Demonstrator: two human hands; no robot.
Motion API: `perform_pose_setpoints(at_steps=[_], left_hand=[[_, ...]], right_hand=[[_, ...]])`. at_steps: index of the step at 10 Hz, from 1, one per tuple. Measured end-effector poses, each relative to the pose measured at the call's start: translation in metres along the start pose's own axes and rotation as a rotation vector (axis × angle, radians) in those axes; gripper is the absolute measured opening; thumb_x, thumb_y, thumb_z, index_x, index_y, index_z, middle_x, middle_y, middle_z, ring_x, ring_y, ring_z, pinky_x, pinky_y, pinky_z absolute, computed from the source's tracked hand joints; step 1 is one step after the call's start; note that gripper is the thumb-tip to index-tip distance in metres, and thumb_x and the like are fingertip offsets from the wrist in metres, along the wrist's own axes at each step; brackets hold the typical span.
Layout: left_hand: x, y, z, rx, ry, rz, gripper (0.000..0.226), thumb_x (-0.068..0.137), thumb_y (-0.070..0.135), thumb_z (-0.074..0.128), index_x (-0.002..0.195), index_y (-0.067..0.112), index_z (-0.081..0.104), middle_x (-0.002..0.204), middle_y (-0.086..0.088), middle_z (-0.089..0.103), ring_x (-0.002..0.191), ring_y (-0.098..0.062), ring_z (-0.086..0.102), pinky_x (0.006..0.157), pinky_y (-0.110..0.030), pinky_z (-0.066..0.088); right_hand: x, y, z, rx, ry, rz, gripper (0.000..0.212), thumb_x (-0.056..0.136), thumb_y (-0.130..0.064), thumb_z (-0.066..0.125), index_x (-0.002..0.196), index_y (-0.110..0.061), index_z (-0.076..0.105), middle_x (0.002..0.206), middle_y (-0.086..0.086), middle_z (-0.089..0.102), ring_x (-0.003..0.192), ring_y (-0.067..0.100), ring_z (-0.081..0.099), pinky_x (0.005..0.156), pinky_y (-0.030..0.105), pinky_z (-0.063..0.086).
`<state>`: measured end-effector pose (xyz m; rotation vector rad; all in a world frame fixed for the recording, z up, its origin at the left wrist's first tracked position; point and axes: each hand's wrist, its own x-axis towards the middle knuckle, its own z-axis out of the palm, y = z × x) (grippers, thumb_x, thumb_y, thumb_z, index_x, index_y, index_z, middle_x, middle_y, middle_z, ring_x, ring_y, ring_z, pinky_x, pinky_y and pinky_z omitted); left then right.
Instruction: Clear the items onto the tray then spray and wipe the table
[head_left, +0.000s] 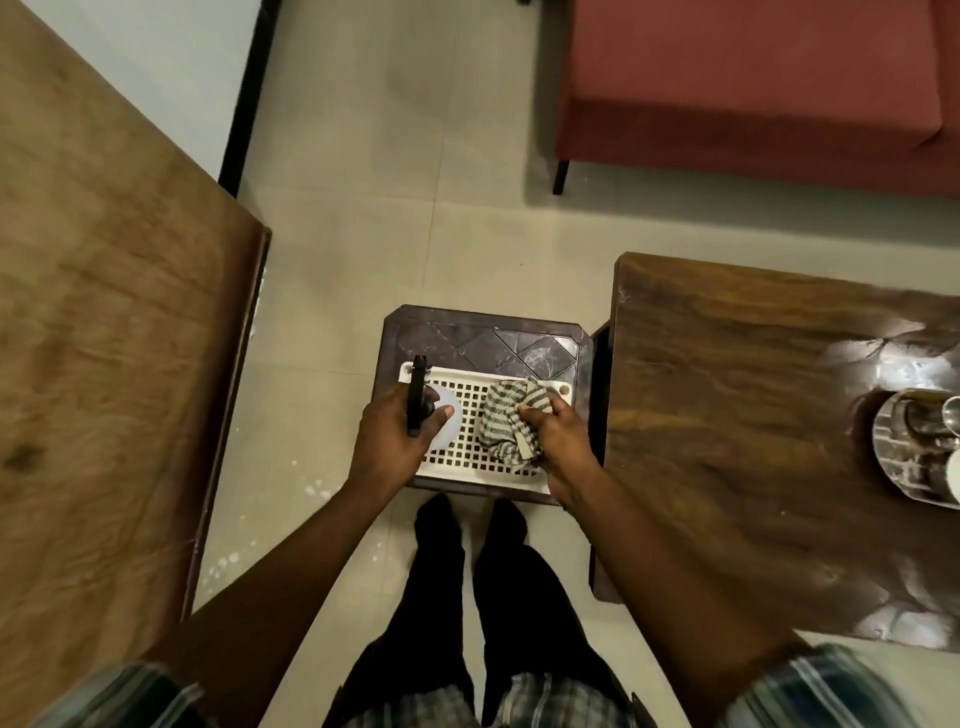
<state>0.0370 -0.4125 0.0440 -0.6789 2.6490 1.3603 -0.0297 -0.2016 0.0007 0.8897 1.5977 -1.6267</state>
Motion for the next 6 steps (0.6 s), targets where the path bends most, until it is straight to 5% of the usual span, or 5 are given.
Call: perform_pose_setpoints(at_steps=[1,2,4,5,6], left_hand=[[0.013,-0.013,0.008,0.014,-0.028,-0.006,0.024,0.094,0.032,0.081,0.107,0.013,0.074,0.098,-0.007,0.077,0.09,-0.02,0.073,0.086,-0.032,0.059],[0.023,-0.021,0.015,0.013,-0.055,-0.012,0.026,0.094,0.029,0.082,0.108,0.009,0.074,0.098,-0.011,0.076,0.089,-0.021,0.072,0.08,-0.009,0.049],[0.022,-0.026,0.018,0.041,-0.075,-0.012,0.031,0.089,0.034,0.085,0.112,0.017,0.072,0.102,-0.004,0.072,0.092,-0.018,0.07,0.086,-0.03,0.054],[0.018,-0.027,0.014,0.063,-0.085,-0.01,0.033,0.089,0.025,0.085,0.118,0.017,0.071,0.108,-0.005,0.071,0.094,-0.017,0.069,0.088,-0.031,0.055],[0.007,-0.032,0.006,0.124,-0.095,-0.004,0.054,0.086,-0.007,0.071,0.134,0.017,0.065,0.126,-0.009,0.068,0.103,-0.025,0.068,0.086,-0.031,0.056]], right_hand=[[0.023,0.007,0.004,-0.069,0.021,0.007,0.029,0.099,-0.015,0.068,0.125,-0.028,0.069,0.114,0.006,0.082,0.097,0.03,0.081,0.071,0.047,0.067],[0.044,0.018,0.004,-0.217,0.089,-0.056,0.036,0.098,-0.012,0.07,0.131,-0.025,0.068,0.118,0.006,0.08,0.103,0.03,0.079,0.091,0.056,0.065],[0.026,0.018,-0.001,-0.577,0.219,-0.223,0.055,0.095,-0.021,0.075,0.147,-0.026,0.06,0.127,0.001,0.076,0.113,0.023,0.073,0.1,0.036,0.059],[0.013,0.019,0.001,-0.646,0.285,-0.324,0.059,0.093,-0.017,0.073,0.149,-0.025,0.057,0.132,0.003,0.074,0.116,0.027,0.071,0.099,0.037,0.058],[-0.005,0.025,0.004,-0.685,0.325,-0.425,0.061,0.092,-0.017,0.07,0.15,-0.026,0.054,0.144,0.003,0.066,0.126,0.028,0.066,0.105,0.042,0.056]])
